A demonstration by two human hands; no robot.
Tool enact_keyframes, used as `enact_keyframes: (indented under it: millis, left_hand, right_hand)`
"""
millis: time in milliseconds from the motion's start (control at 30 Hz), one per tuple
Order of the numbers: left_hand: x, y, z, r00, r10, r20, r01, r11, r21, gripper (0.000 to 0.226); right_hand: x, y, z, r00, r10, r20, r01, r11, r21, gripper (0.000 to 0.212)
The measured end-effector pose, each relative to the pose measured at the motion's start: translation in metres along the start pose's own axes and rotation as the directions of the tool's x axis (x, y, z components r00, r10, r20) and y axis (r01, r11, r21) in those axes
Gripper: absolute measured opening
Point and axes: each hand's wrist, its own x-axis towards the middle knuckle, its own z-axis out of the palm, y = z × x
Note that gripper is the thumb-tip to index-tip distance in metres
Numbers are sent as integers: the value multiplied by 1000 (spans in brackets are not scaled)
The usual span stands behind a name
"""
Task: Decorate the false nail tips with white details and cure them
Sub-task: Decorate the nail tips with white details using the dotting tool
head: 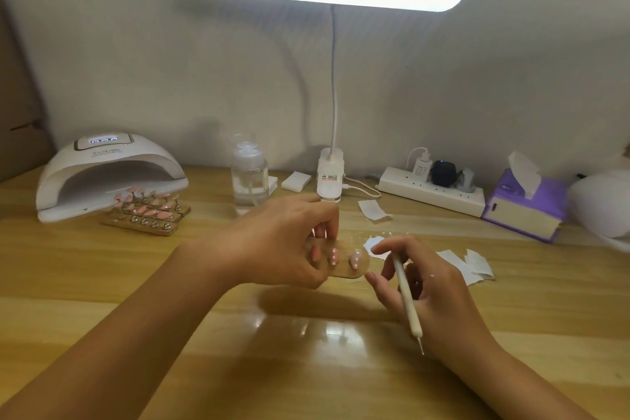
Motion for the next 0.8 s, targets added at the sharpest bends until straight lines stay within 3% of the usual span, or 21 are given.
enact_keyframes:
  millis: [100, 200, 300, 533, 800]
  left_hand:
    - [-3, -14, -7, 981, -114, 154, 124, 991, -56, 35]
    - [-8, -37, -14, 939, -241, 247, 261, 964, -51, 38]
    - [-13, -56, -16, 916, -320, 240, 330, 944, 0, 38]
    - [-19, -80, -20, 875, -389, 289, 417, 908, -37, 43]
    - [-22, -86, -19, 898, -365, 245, 413, 891, -187, 9]
  right_hand:
    - [-1, 1, 0, 1000, 5, 22, -4, 1000, -20, 35]
    - [-3, 0, 2, 997, -33, 66, 43, 986, -160, 33]
    - [-5, 1, 3, 997, -37, 69, 52, 974, -221, 28]
    - [-3, 3, 1, 1000, 4, 11, -2, 987, -161, 28]
    - [-1, 7, 1, 998, 60, -16, -62, 990, -129, 34]
